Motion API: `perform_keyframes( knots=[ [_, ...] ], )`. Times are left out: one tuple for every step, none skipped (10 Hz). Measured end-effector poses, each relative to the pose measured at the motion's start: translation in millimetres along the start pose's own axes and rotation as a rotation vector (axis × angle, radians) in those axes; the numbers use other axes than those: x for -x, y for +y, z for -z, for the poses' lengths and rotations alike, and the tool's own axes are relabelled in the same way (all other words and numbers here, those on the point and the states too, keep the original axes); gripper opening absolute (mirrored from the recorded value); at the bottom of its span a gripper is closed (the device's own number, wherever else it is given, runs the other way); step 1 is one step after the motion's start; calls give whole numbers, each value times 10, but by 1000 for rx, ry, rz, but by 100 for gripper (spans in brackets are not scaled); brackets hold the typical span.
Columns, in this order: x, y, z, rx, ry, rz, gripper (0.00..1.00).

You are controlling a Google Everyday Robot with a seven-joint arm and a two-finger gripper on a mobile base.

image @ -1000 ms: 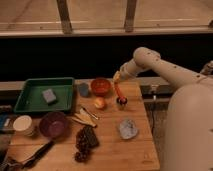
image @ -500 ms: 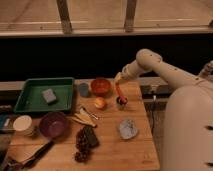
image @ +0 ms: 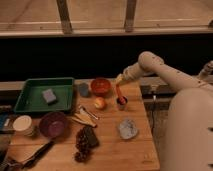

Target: Place pepper in metal cup

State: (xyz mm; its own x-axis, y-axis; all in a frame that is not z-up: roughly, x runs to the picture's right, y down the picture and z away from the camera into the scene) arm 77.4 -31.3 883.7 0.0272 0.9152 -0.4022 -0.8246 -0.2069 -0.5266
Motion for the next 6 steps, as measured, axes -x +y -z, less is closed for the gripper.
perform_keyframes(
  knots=[
    [-4, 30, -38, 11, 3, 3, 71],
    [-16, 39, -71, 17, 8, 5, 71],
    [-24, 47, -90, 21, 12, 9, 71],
    [-37, 84, -111, 27, 18, 21, 71],
    [-41, 126, -113, 31, 19, 30, 71],
    [-39, 142, -112, 33, 18, 33, 71]
  ],
)
